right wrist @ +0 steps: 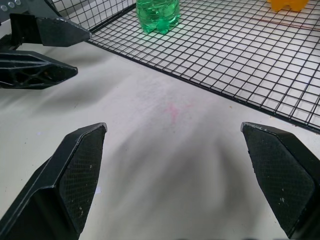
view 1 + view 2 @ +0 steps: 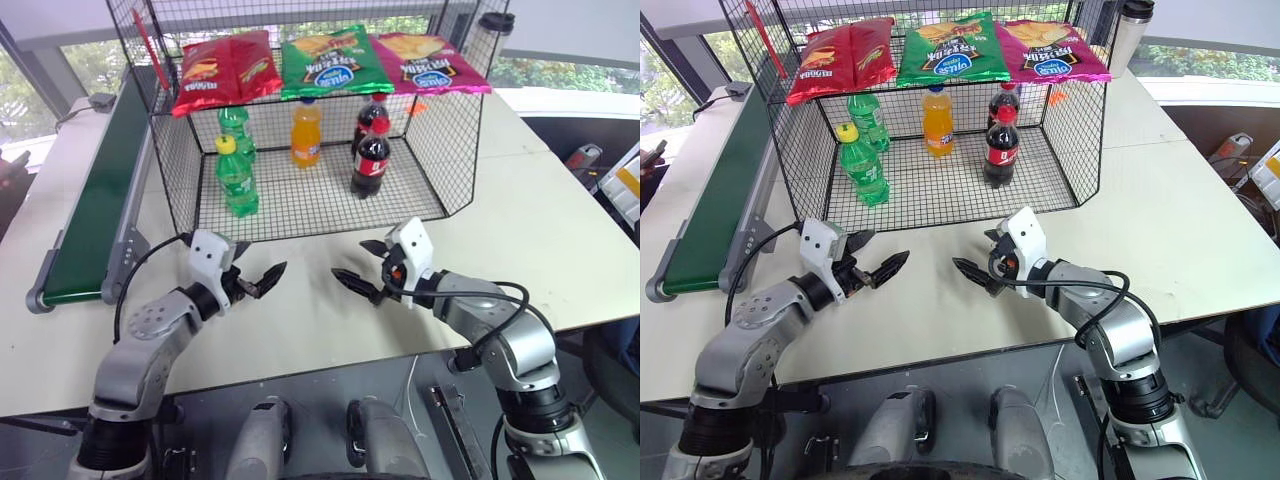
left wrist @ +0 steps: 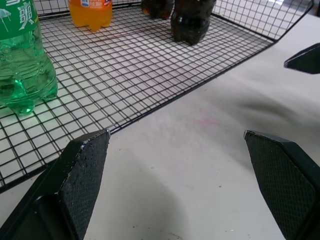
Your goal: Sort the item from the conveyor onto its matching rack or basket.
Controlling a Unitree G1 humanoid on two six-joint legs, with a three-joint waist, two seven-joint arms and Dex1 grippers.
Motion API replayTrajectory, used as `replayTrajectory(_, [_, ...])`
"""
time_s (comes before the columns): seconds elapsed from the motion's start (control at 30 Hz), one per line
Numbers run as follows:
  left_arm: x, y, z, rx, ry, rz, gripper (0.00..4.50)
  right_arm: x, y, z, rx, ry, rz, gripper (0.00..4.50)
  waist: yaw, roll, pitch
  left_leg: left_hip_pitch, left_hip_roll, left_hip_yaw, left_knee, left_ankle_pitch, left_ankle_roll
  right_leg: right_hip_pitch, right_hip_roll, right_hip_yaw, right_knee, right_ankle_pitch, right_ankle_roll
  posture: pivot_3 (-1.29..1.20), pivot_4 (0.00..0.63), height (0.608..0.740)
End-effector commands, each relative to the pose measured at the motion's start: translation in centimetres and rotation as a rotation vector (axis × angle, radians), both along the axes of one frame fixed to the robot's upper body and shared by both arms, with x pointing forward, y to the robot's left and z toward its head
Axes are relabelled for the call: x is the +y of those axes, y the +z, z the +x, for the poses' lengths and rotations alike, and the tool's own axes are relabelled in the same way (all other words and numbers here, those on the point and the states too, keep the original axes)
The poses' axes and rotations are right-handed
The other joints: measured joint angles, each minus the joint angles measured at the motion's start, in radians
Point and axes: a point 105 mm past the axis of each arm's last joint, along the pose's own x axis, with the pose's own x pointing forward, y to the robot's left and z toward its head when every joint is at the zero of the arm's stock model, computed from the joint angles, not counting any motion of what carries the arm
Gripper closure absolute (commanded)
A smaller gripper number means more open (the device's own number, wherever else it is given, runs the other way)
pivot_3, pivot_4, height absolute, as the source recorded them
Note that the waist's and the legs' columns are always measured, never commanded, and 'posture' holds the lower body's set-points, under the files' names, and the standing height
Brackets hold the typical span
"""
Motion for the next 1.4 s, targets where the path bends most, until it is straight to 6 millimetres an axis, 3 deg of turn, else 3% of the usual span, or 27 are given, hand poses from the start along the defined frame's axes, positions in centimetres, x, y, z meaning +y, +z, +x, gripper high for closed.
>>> replayTrajectory(0.03, [-0.1, 1.15, -0.4, -0.052, -0.021, 0.006, 0.0, 0.34, 1.67, -0.29, -0.063, 0.025, 0.014, 0.04, 0.0, 0.0, 0.0, 0.0, 0.0, 0.0, 0.0, 0.0, 0.0, 0.0, 0.0, 0.0, 0.0, 0.0, 0.0, 0.0, 0.15, 0.739])
replayTrajectory(1.4, [-0.42, 0.86, -0.32, -0.052, -0.016, 0.02, 0.0, 0.36, 1.72, -0.32, -0.064, 0.037, 0.008, 0.04, 0.0, 0.0, 0.0, 0.0, 0.0, 0.0, 0.0, 0.0, 0.0, 0.0, 0.0, 0.0, 0.0, 0.0, 0.0, 0.0, 0.15, 0.739])
